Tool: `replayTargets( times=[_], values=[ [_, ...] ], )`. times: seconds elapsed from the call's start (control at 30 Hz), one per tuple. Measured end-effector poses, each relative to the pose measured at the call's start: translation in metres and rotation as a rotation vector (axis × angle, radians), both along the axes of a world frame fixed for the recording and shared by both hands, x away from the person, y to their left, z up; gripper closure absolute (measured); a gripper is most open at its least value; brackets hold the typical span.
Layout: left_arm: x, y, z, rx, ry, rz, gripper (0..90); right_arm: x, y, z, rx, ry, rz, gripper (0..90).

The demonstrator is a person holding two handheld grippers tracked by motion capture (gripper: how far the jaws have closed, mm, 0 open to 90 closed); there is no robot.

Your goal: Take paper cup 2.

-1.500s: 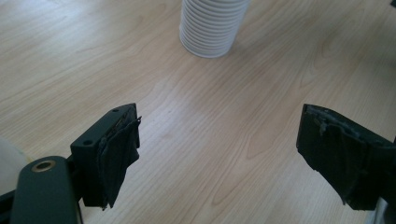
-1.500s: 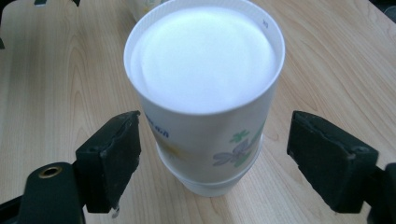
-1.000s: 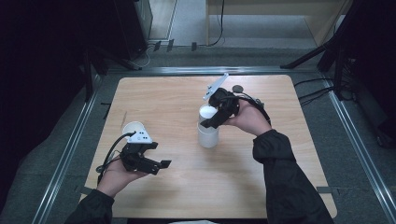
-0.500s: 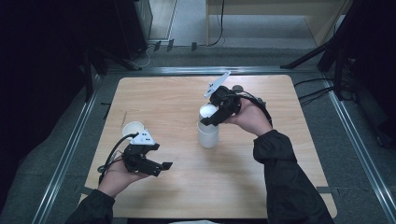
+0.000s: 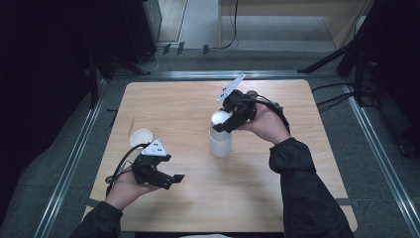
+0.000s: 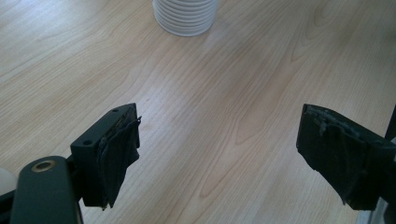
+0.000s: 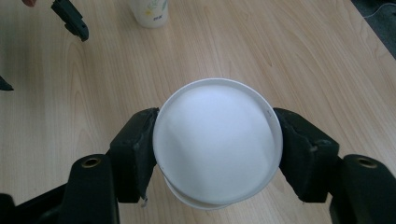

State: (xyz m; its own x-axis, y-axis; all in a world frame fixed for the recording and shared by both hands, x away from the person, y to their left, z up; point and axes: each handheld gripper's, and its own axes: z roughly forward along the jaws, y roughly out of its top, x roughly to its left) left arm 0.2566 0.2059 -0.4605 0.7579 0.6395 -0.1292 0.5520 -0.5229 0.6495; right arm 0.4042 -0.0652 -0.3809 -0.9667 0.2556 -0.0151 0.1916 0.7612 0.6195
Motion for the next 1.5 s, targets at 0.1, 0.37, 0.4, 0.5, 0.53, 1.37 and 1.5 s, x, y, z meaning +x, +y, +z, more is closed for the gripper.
replayTargets(
  times=[0.1, 0.37, 0.4, 0.5, 0.53, 1.37, 1.5],
  values=[
    [0.000, 0.000, 0.000, 0.000, -0.001, -0.001, 13.4, -0.001, 0.001, 0.001, -0.005, -0.003, 0.004, 34.3],
    [0.000, -0.001, -0.001, 0.002, 0.003, -0.006, 13.4, -0.002, -0.001, 0.006, 0.004, -0.010, -0.002, 34.5],
    [0.000, -0.001, -0.001, 0.001, 0.004, -0.006, 13.4, -0.002, -0.001, 0.006, 0.008, -0.011, -0.001, 34.6],
    [0.000, -0.001, -0.001, 0.004, 0.002, -0.006, 13.4, -0.002, -0.002, 0.008, 0.016, -0.011, -0.002, 34.6],
    [0.000, -0.001, -0.001, 0.004, 0.001, -0.008, 13.4, -0.003, -0.003, 0.009, 0.016, -0.011, -0.002, 34.6],
    [0.002, -0.002, 0.002, -0.022, -0.004, -0.008, 13.3, -0.026, -0.019, 0.056, 0.115, -0.087, -0.018, 35.0],
    [0.005, -0.004, 0.002, -0.026, -0.008, -0.018, 13.3, -0.033, -0.024, 0.065, 0.149, -0.095, -0.011, 35.1]
  ],
)
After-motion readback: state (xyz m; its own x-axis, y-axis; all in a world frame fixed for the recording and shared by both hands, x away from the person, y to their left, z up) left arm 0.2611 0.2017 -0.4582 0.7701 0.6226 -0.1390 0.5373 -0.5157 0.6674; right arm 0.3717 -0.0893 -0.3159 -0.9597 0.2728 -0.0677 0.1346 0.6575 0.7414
